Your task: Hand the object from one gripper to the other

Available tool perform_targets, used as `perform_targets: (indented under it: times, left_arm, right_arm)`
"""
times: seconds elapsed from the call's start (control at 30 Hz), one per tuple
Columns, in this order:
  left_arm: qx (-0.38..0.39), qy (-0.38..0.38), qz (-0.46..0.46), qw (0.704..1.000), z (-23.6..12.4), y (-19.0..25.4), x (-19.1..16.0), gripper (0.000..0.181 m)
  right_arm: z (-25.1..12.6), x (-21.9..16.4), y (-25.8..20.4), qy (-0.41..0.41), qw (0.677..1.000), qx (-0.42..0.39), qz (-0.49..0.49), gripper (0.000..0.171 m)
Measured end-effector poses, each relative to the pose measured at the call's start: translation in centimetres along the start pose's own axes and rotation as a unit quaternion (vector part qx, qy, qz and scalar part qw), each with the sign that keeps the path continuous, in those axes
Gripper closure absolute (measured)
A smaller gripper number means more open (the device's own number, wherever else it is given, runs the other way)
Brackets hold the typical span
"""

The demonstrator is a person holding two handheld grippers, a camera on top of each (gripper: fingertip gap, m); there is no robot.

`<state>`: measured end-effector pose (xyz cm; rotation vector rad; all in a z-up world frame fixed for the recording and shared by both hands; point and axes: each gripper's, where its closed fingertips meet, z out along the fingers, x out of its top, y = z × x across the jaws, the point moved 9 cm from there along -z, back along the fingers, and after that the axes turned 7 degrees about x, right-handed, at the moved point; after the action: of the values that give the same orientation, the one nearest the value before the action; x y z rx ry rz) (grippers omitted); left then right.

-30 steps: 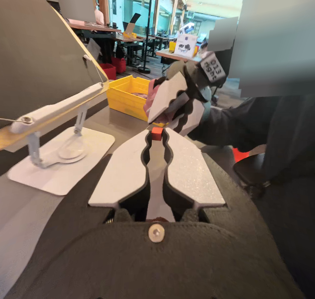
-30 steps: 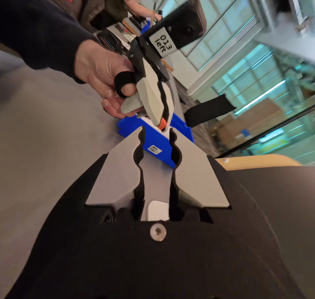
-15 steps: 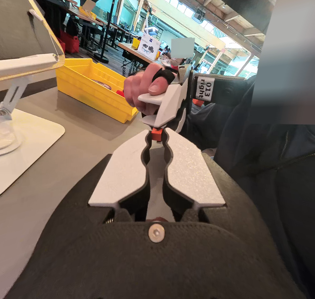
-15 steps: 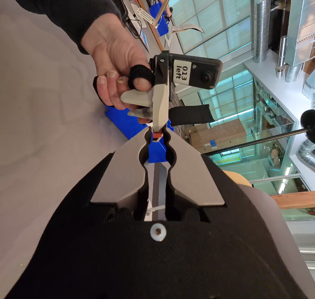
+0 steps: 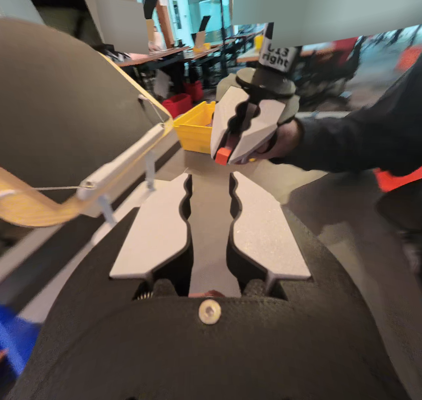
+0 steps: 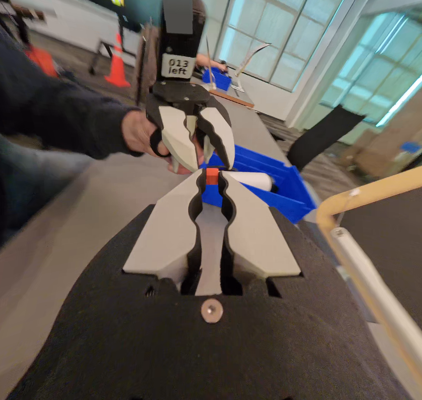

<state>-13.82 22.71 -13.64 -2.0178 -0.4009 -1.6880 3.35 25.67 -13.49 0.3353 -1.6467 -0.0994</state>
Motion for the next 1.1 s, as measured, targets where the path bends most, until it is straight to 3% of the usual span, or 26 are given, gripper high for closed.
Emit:
perform_targets:
  times: [0.23, 0.43, 0.93, 1.1]
  left_arm:
    - [0.114, -0.028, 0.267, 0.957, 0.5, 2.5, 1.0, 0.154]
    - [0.148, -0.047, 0.384, 0.91, 1.8, 4.1, 0.7, 0.161]
    - [0.144, -0.063, 0.414, 0.897, 2.2, 4.7, 0.3, 0.171]
    - [0.158, -0.054, 0.391, 0.905, 1.9, 4.3, 0.5, 0.171]
  right_arm:
    - [-0.3, -1.8, 1.5, 0.108, 0.962, 0.092, 0.232, 0.164]
    - [0.0, -2.7, 1.4, 0.123, 0.939, 0.129, 0.293, 0.164]
    - [0.2, -3.3, 1.4, 0.115, 0.926, 0.151, 0.326, 0.164]
    - [-0.2, -3.2, 1.8, 0.11, 0.938, 0.112, 0.309, 0.151]
